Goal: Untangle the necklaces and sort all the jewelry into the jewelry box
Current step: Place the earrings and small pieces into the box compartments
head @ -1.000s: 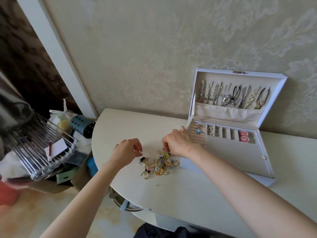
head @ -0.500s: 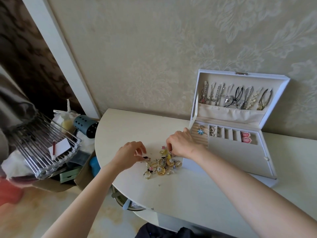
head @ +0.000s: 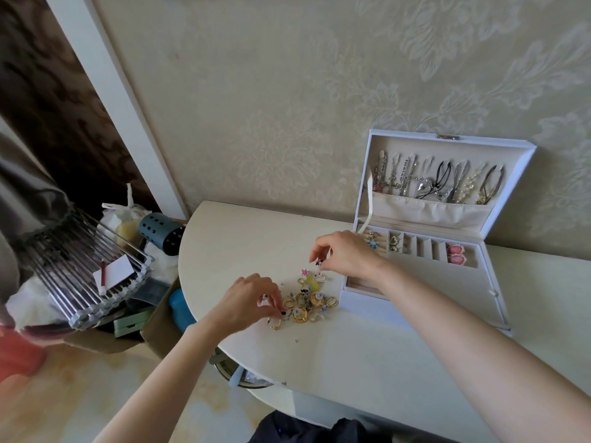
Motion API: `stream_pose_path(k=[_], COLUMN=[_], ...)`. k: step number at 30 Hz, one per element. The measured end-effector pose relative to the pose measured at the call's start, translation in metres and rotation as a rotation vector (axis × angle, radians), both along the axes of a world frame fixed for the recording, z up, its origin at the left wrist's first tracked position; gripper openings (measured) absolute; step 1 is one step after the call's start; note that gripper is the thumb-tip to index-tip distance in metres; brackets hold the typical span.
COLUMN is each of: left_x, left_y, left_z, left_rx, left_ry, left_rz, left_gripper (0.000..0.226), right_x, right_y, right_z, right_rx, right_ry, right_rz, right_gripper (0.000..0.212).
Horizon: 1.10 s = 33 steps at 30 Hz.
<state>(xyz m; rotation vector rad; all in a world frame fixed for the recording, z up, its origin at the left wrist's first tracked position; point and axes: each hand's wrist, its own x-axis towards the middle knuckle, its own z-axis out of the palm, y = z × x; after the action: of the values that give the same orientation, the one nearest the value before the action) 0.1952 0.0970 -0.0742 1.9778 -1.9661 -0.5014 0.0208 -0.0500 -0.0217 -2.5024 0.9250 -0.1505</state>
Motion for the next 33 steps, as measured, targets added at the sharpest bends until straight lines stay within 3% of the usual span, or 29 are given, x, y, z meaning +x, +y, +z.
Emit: stream_pose_path(k=[10,17,22,33], left_x=[-0.005,0.002,0.004,0.019], left_y=[-0.008,-0.006,-0.003,0.002], left_z=[0.0,-0.001,0.0,-0.008], left_rx=[-0.153,-0.07,-0.118,-0.317], left_ry=[0.065,0.073,0.115,0.287], left_rz=[0.152,0.121,0.163,0.454], left_gripper=[0.006,0.007,0.008,0.009], right_x=[-0.005,-0.002,0.002,0.044], right_y=[-0.006,0.0,0.005,0.03], right_z=[-0.004,-0.009,-0.011,-0.025], right_rx=[0.149,-0.154,-0.238,-0.106], right_ry=[-0.135,0.143,0.233,0.005], right_rz=[-0.012,0.075,0.109,0.152], right_gripper=[0.023,0.012,0.017,0.011])
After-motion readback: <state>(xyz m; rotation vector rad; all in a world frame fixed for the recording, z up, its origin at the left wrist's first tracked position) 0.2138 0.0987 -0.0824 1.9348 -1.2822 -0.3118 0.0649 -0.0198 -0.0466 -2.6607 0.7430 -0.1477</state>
